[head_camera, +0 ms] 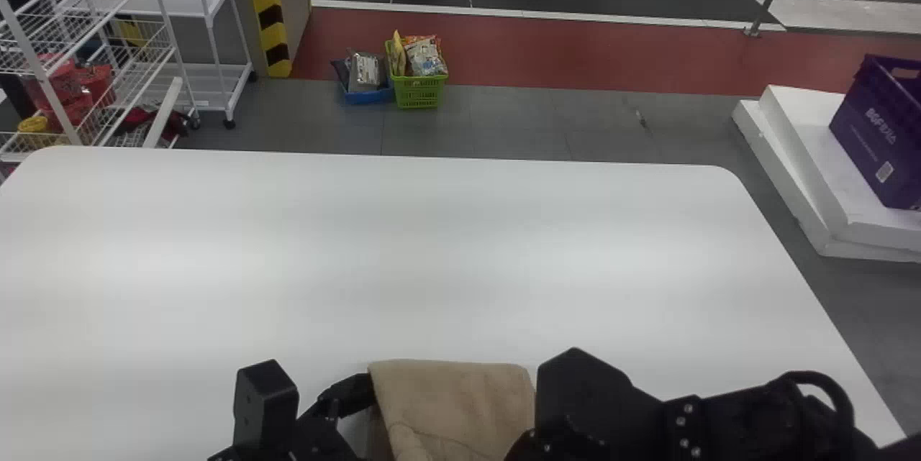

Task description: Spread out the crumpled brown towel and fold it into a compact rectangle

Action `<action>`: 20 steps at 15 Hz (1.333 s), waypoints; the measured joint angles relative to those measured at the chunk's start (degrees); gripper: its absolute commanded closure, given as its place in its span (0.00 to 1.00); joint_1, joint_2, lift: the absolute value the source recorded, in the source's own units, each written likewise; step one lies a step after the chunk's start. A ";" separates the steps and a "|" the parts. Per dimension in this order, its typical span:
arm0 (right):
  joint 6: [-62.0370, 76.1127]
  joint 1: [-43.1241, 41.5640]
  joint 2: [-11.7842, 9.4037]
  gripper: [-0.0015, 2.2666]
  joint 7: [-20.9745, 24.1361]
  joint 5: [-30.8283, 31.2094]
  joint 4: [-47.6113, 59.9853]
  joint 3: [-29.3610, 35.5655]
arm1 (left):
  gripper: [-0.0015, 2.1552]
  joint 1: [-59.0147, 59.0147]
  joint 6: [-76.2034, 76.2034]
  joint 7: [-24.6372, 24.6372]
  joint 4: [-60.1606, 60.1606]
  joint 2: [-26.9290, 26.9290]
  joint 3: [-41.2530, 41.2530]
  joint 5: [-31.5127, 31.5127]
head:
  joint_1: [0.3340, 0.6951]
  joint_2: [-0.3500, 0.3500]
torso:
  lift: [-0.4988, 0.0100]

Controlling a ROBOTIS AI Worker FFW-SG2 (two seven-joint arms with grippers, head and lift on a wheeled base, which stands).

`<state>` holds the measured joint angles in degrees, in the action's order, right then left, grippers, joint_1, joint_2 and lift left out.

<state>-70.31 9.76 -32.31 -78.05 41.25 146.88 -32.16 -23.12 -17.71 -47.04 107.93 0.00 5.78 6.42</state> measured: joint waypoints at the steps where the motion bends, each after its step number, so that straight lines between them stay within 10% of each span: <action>1: -1.14 0.00 0.48 0.06 0.00 -2.00 0.29 1.82 | 0.09 0.00 0.00 -0.03 0.00 0.00 -0.05 0.00 | 1.00 0.34 | 0.73; 11: 1.53 2.34 14.12 0.23 0.00 -12.60 -7.10 23.10 | 0.06 -0.23 0.70 1.50 0.24 0.00 -1.39 -0.55 | 1.00 0.32 | 0.73; 20: -0.34 2.82 19.58 0.36 1.53 -16.41 -9.61 30.14 | 0.06 1.11 0.40 8.93 -1.30 0.00 3.42 -0.01 | 1.00 0.23 | 0.73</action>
<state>-70.65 12.58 -12.73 -76.51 24.84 137.27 -2.02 -22.01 -17.32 -38.11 106.63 0.00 9.21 6.40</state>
